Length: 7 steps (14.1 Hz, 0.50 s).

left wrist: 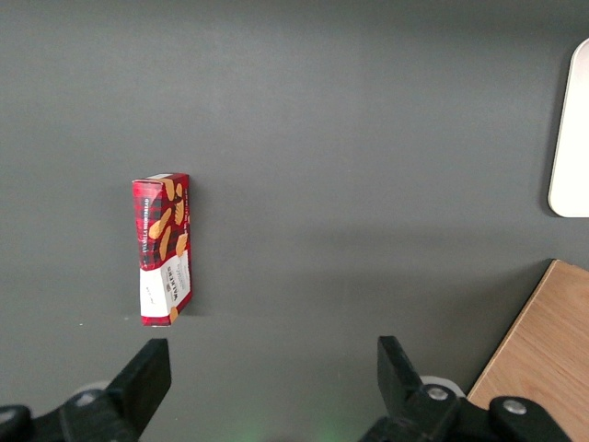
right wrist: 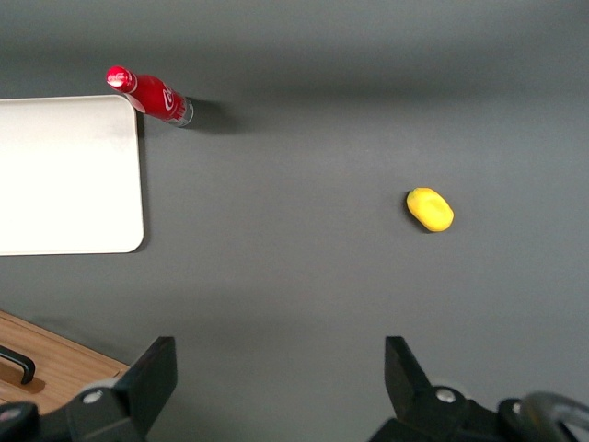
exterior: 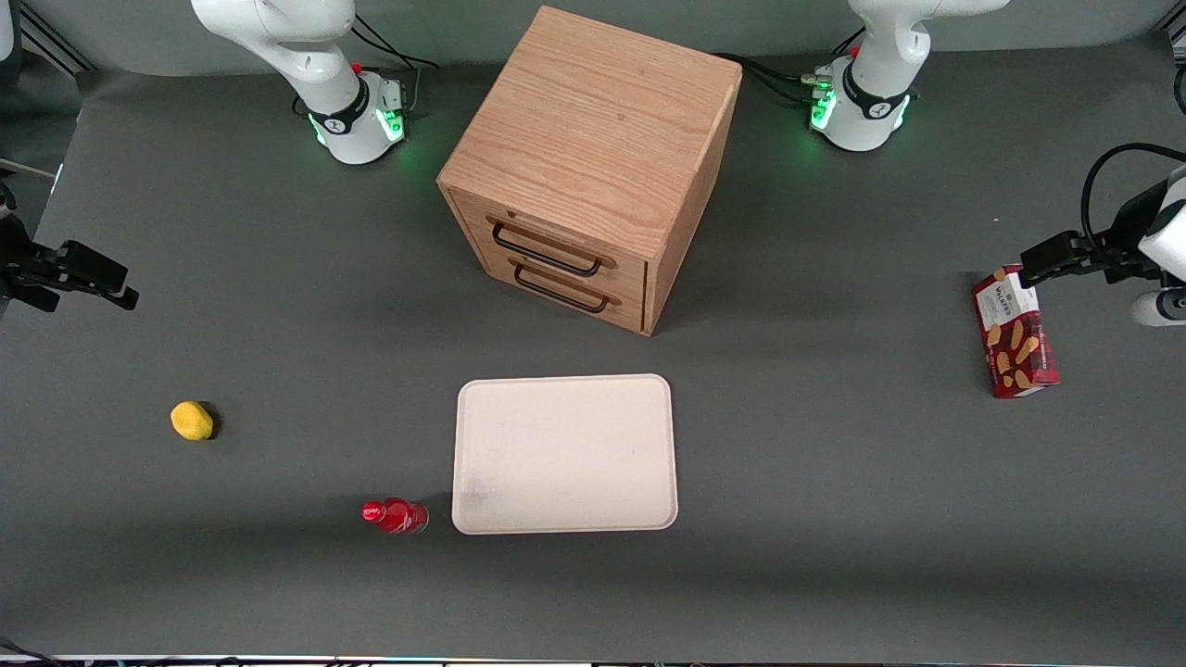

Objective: Place coke bottle on tray
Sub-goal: 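Move the right gripper down toward the red Coca-Cola bottle beside the tray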

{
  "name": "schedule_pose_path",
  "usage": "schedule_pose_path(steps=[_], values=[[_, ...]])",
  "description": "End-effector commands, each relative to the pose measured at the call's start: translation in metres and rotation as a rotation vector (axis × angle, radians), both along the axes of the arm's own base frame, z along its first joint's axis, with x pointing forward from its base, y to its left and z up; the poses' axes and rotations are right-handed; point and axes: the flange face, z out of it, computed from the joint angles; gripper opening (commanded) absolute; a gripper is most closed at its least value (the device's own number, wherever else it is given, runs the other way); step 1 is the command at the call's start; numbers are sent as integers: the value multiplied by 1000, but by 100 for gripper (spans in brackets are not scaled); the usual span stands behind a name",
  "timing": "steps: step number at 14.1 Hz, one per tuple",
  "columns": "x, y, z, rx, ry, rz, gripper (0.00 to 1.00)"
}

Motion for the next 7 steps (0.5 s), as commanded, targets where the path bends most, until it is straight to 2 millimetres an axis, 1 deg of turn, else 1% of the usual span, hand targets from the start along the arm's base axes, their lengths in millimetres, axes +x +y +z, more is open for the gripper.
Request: schedule_pose_path(steps=[1,3,4,5,7], values=[[2,1,3,21,31,-8,100],[2,0,4,28,30,-7,100],[3,0,1,26,35,2,100],[5,0,-4,27,44,2,100],[9,0,-23,28,81,-9,100]])
